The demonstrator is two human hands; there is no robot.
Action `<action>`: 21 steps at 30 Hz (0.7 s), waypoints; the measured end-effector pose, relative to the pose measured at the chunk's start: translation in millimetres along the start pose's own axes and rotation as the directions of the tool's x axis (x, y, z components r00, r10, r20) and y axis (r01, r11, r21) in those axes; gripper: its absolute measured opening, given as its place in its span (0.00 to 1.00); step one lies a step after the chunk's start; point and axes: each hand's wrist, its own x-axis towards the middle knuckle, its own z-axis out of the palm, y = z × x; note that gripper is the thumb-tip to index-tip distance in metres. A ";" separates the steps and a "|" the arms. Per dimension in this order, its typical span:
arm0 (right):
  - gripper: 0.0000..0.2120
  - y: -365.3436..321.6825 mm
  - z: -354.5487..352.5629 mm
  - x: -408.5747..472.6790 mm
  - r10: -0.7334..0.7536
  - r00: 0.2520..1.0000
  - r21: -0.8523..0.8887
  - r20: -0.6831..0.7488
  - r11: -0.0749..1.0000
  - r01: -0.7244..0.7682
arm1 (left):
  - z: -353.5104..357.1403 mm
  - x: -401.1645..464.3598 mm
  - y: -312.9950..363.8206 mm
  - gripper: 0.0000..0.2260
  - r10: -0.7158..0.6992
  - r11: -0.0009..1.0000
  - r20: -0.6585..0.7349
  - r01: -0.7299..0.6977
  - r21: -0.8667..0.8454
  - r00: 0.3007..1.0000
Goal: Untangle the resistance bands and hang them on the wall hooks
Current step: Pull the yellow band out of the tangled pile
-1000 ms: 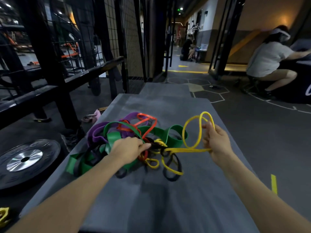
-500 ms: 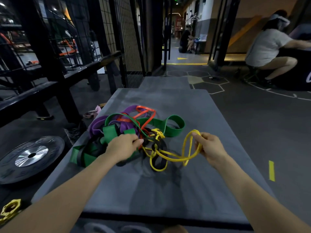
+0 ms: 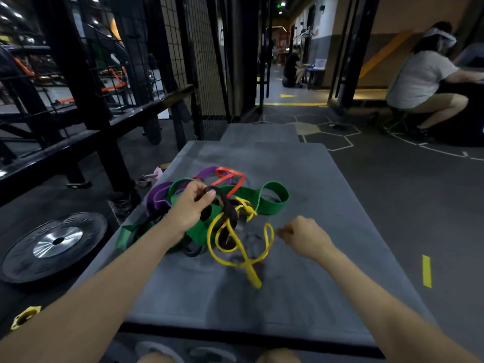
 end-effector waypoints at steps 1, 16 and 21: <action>0.14 -7.6 -0.1 0.4 -0.027 0.998 -0.009 -0.064 1.000 0.026 | -4.2 -3.3 -2.4 0.06 0.010 1.000 0.022 -0.010 0.020 1.000; 0.33 -84.2 57.0 48.7 -0.452 0.887 -0.060 0.097 0.887 0.459 | -69.3 -40.1 -22.7 0.11 0.064 0.695 0.493 -0.394 0.602 0.868; 0.28 -84.4 69.1 58.8 -0.394 0.868 -0.114 0.302 0.889 0.443 | -68.5 -52.3 -33.1 0.07 0.008 0.400 0.507 -0.468 0.788 0.862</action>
